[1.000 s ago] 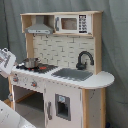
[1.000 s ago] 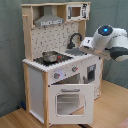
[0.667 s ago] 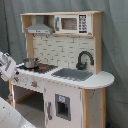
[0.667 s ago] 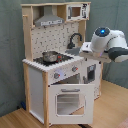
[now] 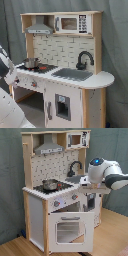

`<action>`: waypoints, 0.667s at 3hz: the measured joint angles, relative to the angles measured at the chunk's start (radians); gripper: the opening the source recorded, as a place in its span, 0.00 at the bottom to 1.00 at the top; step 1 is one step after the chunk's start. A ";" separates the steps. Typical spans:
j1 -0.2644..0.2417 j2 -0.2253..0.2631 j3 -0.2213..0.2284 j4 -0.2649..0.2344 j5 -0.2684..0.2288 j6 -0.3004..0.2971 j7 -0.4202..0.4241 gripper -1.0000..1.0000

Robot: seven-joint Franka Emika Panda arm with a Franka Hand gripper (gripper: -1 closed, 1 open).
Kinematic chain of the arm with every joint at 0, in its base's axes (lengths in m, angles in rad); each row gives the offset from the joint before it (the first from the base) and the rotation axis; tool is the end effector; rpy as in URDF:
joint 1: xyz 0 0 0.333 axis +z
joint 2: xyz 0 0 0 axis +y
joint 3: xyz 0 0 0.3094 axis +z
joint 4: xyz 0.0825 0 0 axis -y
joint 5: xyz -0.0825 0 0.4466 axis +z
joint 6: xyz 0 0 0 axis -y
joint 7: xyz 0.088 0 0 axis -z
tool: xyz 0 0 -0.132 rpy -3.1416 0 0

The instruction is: Play with the kitchen

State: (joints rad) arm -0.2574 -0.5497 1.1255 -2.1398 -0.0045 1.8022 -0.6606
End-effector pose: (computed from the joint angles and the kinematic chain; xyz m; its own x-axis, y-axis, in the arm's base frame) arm 0.3254 0.4204 0.4422 0.1784 0.9206 -0.3474 0.9416 -0.0572 0.3320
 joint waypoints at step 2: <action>-0.026 0.146 -0.014 -0.023 -0.001 0.051 -0.144 1.00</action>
State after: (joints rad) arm -0.2837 -0.4041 1.1117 -2.1627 -0.0050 1.8536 -0.8049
